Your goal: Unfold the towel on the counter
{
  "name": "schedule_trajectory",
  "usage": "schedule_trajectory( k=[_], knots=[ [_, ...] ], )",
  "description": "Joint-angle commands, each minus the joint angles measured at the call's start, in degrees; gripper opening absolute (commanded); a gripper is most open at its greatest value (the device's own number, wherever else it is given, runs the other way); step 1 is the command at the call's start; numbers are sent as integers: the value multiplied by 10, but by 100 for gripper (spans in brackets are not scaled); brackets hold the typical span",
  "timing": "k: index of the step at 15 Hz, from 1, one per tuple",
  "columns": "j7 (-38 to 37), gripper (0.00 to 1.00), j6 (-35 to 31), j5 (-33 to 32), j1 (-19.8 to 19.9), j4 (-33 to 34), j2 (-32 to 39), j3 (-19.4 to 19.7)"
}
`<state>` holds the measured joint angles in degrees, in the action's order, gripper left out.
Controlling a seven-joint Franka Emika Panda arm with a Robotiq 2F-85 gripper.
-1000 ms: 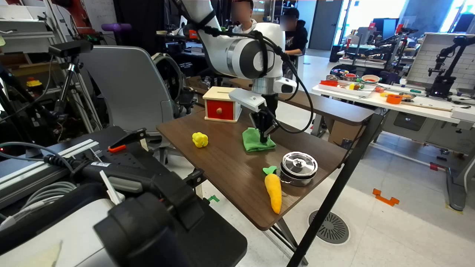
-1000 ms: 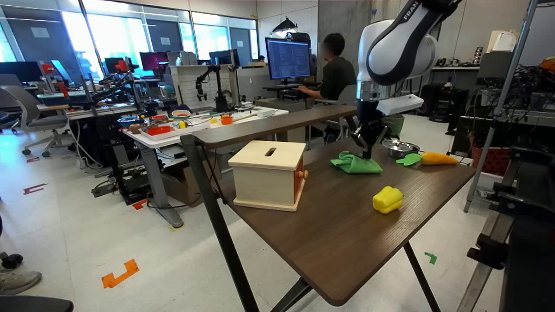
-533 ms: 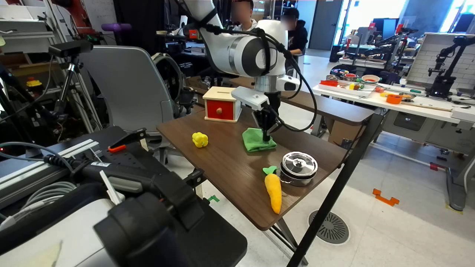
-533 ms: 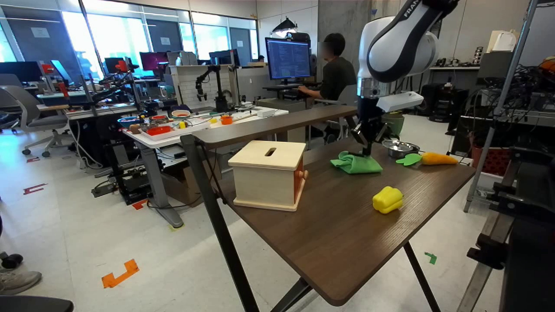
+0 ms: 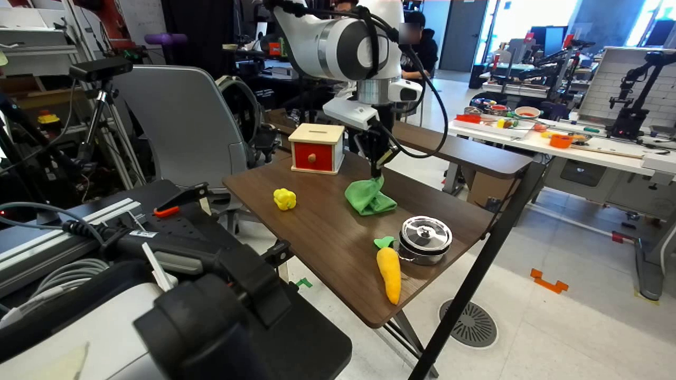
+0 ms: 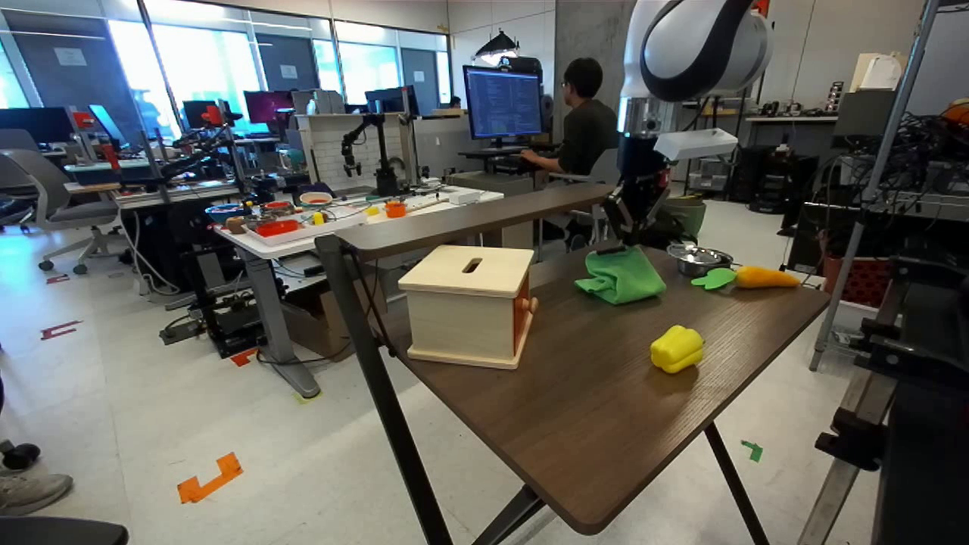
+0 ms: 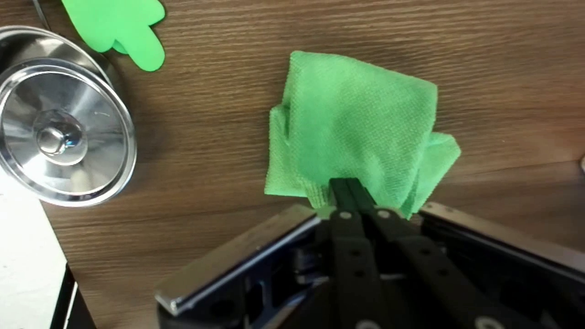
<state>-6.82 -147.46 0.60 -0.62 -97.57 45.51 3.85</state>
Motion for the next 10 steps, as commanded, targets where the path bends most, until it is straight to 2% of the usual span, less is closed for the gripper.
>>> schedule_trajectory(
  k=[1, 7, 10],
  knots=[
    [22, 0, 1, -5, -11, -51, -50, -22],
    [102, 0, 2, -4, -18, -121, -94, -82],
    [136, 0, 7, -6, -18, -149, -99, -99]
  ],
)
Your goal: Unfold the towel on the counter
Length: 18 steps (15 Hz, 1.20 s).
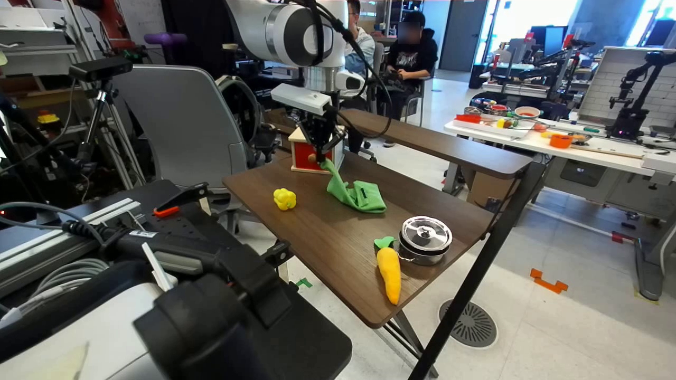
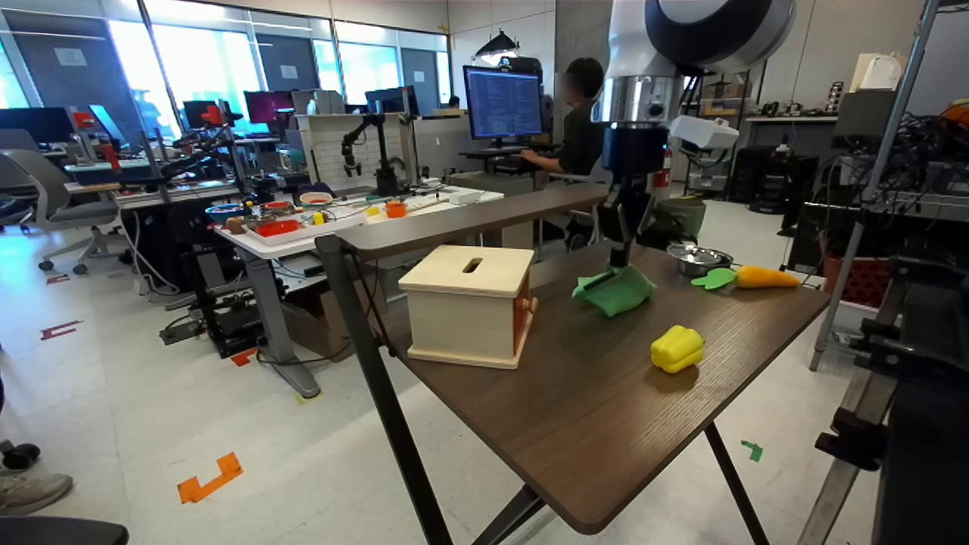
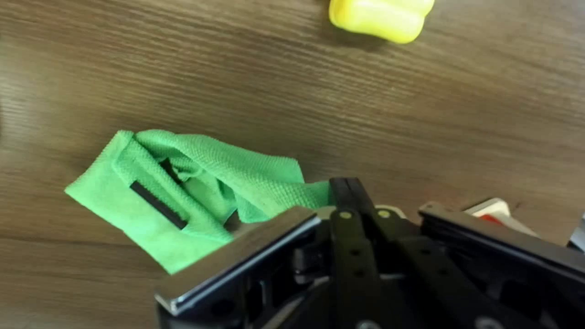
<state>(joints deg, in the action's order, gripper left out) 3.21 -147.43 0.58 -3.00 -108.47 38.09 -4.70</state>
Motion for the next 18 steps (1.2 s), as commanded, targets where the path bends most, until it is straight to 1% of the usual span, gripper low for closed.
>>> schedule_trajectory(
  k=[1, 8, 13, 14, 15, 16, 18],
  knots=[
    [43, 0, 9, -7, 5, -48, -24, -16],
    [102, 0, 35, -5, 16, -79, 0, -27],
    [115, 0, 78, -9, 11, -65, 30, -22],
    [113, 26, 86, -10, 10, -62, 36, -20],
    [113, 27, 96, -11, 9, -58, 43, -19],
    [113, 32, 102, -11, 9, -55, 49, -18],
    [111, 47, 113, -13, 8, -48, 58, -17]
  ],
)
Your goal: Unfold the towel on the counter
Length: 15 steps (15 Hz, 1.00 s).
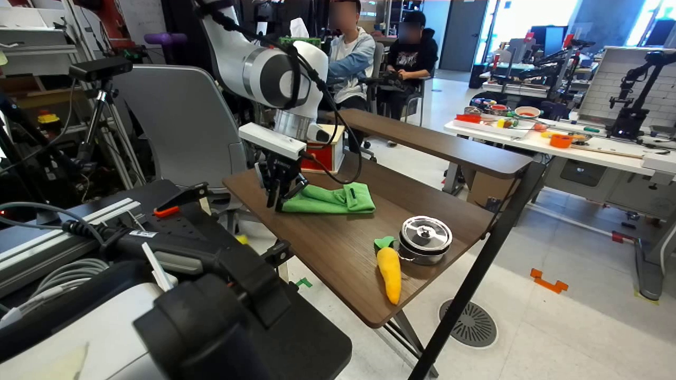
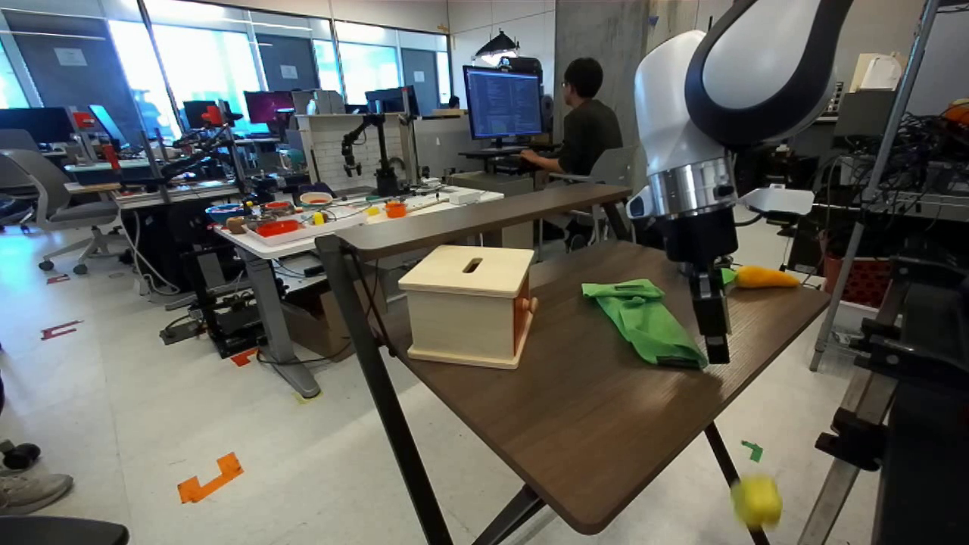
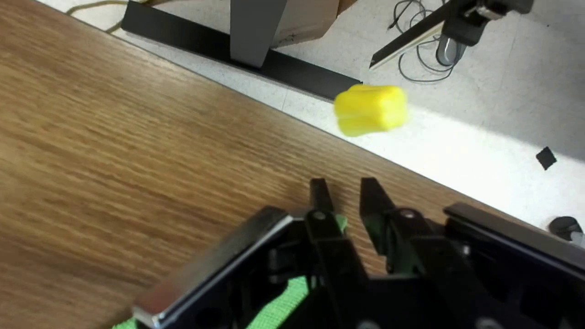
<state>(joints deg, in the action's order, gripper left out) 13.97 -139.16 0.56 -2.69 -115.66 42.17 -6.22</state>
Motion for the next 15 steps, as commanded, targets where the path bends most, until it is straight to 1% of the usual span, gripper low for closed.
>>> schedule_trajectory(
  k=[1, 2, 5, 7, 10, 13, 15],
  knots=[
    [2, 55, 33, -13, 4, 26, 19, -1],
    [2, 62, 33, -13, 5, 26, 18, -1],
    [-4, 85, 25, -12, 6, 21, -1, 3],
    [-13, 99, 20, -12, 4, 20, -16, 7],
    [-30, 100, 16, -8, 7, 19, -48, 17],
    [-37, 100, 26, 20, 34, 17, -100, 14],
    [-36, 100, 14, 37, 49, 7, -138, 13]
  ],
)
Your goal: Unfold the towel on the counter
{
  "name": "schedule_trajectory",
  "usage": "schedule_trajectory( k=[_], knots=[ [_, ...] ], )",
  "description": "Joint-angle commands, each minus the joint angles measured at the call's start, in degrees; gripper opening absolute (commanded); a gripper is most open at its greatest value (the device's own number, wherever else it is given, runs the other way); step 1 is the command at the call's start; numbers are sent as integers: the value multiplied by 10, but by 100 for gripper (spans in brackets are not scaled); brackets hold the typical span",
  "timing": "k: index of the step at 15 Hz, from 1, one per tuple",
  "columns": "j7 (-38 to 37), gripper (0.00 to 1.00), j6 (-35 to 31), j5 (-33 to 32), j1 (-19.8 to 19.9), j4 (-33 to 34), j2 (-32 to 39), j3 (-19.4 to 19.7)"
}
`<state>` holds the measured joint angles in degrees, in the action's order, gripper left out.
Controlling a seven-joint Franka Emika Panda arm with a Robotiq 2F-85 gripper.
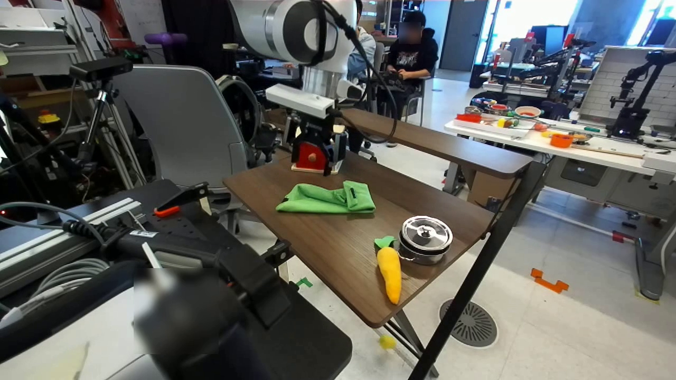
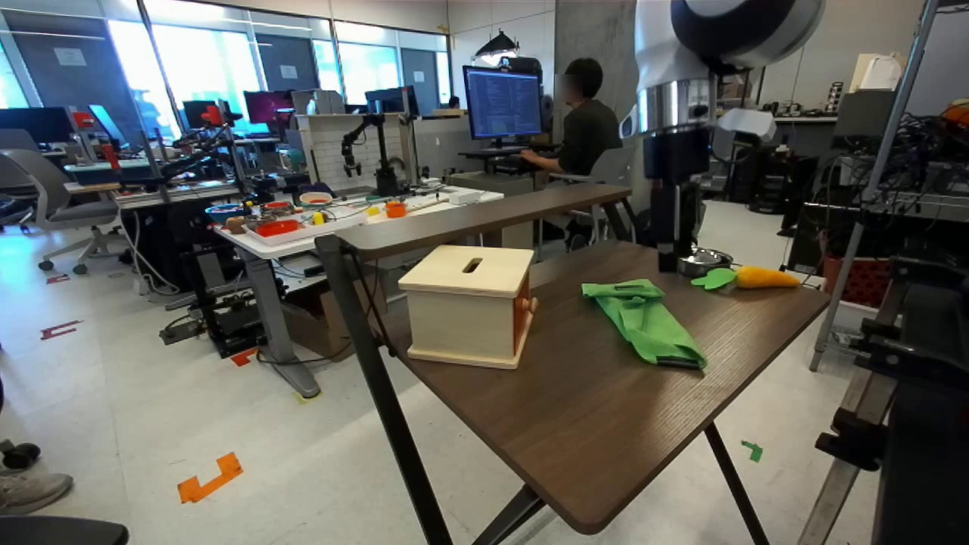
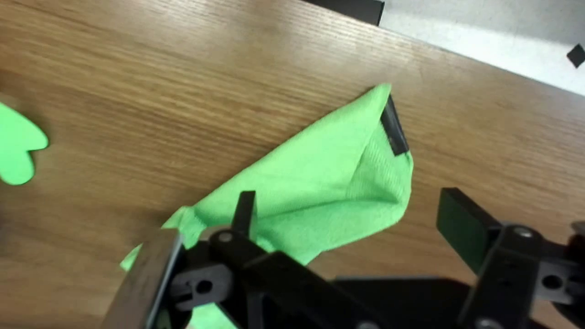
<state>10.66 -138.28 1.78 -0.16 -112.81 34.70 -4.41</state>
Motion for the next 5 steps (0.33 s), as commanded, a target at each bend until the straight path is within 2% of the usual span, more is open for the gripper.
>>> schedule_trajectory(
  k=[1, 2, 5],
  knots=[
    [1, 100, 3, 34, 32, -25, -78, -6],
    [0, 100, 1, 15, 18, -1, -35, 0],
    [1, 100, 1, 25, 28, -10, -69, 2]
  ],
)
